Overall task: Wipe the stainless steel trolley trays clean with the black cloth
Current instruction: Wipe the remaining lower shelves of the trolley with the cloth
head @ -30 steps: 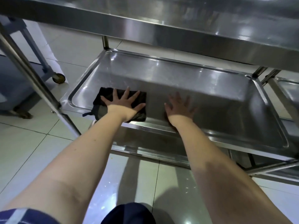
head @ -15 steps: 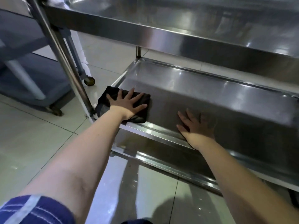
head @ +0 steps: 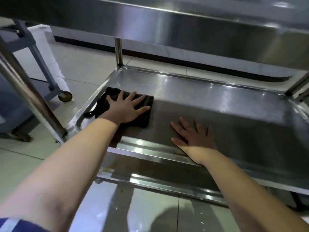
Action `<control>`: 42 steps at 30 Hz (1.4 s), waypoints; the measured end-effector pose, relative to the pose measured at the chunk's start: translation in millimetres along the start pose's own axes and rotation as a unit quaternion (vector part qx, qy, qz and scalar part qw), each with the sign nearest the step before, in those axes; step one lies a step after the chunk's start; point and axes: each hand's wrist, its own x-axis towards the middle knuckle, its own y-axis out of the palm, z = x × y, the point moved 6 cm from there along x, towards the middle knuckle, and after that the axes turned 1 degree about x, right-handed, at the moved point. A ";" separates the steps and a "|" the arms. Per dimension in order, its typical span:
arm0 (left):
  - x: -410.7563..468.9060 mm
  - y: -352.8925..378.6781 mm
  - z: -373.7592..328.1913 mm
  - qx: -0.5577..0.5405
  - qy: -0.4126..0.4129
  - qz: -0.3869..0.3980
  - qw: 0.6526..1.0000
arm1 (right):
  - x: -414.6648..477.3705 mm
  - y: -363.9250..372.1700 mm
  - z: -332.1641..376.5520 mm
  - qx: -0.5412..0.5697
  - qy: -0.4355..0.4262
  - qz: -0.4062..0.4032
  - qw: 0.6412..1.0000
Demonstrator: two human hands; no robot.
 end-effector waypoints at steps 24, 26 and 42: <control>-46.8 23.6 -1.8 0.006 0.025 0.012 1.000 | -6.8 -1.7 5.4 0.001 -0.006 0.014 1.000; -84.6 31.9 22.4 -0.011 0.007 0.014 1.000 | -6.9 -2.2 7.6 -0.008 -0.011 0.014 1.000; -21.8 7.8 -17.9 0.005 -0.020 -0.007 1.000 | 1.0 2.1 2.2 0.006 -0.013 -0.011 1.000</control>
